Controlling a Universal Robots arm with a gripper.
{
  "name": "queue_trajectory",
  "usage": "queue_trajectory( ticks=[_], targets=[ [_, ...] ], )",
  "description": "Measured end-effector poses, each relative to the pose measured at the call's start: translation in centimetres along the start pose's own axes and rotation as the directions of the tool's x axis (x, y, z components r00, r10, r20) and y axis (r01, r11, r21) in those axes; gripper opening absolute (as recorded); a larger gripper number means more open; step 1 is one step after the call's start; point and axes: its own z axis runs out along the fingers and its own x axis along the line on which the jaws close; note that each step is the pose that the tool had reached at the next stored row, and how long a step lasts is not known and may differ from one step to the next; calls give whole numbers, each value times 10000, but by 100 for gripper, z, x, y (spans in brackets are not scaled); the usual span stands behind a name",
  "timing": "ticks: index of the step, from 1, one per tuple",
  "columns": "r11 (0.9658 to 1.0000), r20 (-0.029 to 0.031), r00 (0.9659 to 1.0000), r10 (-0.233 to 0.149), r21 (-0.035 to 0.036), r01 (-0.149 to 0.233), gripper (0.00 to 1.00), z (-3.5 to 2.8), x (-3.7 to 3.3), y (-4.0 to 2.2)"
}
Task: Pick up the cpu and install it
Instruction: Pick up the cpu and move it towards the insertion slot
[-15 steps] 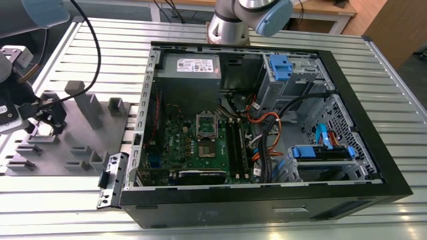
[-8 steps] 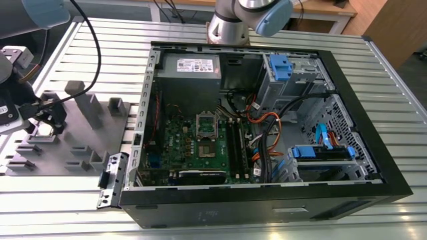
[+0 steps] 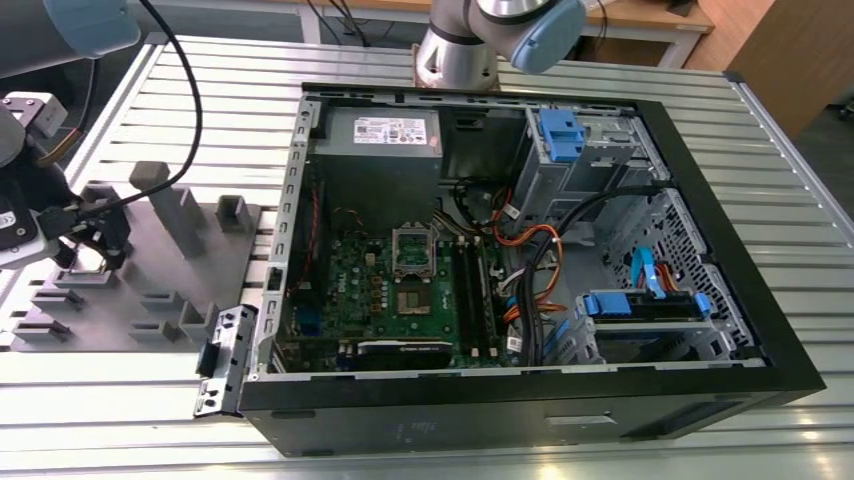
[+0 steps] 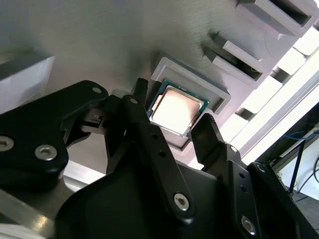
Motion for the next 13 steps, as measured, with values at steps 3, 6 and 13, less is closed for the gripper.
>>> queue_trajectory(
  ticks=[3, 6, 13],
  targets=[
    [10000, 0, 10000, 0, 0, 0, 62, 0, 0, 0],
    [10000, 7, 10000, 1, -2, -1, 62, 2, 6, 0],
    [10000, 19, 10000, 0, -1, 0, 62, 10, 28, -1]
  ],
)
